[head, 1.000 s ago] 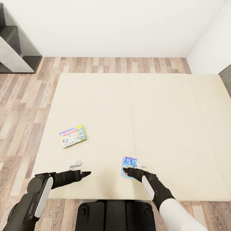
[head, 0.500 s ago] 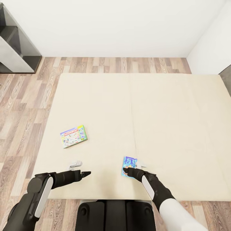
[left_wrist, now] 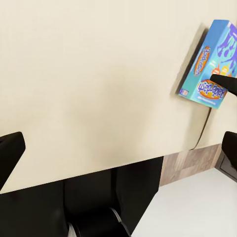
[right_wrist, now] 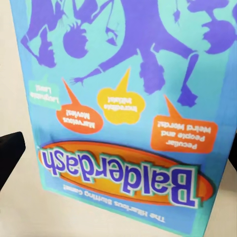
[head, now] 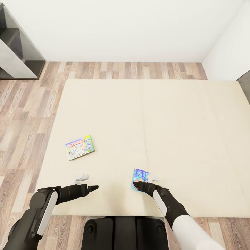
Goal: Put all the toys in the child's room - the three board games (two on the bed and one on the table), the two jigsaw puzzles on the table, and the tennis ball on the table - inside the toy box on the table in the child's room.
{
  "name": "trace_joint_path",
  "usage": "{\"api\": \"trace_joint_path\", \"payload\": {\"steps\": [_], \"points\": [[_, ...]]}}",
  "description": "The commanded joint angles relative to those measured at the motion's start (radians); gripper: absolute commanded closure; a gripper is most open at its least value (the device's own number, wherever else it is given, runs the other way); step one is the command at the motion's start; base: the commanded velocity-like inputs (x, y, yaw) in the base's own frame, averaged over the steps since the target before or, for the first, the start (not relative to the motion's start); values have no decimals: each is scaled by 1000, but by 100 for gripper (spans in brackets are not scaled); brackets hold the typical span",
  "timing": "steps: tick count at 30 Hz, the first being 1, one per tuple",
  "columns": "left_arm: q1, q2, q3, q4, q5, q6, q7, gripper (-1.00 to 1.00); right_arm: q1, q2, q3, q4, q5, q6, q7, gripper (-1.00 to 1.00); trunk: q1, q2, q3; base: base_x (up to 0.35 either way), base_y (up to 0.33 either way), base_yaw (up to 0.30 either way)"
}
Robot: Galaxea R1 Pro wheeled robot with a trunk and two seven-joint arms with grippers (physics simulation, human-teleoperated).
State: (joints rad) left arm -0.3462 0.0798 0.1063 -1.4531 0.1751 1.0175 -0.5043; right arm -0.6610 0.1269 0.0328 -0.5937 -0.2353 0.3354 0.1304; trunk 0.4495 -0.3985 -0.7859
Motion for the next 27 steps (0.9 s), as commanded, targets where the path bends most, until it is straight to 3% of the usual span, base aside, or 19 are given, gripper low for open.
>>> {"api": "trace_joint_path", "payload": {"steps": [1, 27], "points": [[0, 0, 1, -1, 4, 7, 0, -100, 0, 0, 1, -2, -4, 5, 0, -100, 1, -1, -1, 0, 5, 0], [0, 0, 1, -1, 4, 7, 0, -100, 0, 4, 1, -2, -4, 5, 0, -100, 1, -1, -1, 0, 47, 0]]}}
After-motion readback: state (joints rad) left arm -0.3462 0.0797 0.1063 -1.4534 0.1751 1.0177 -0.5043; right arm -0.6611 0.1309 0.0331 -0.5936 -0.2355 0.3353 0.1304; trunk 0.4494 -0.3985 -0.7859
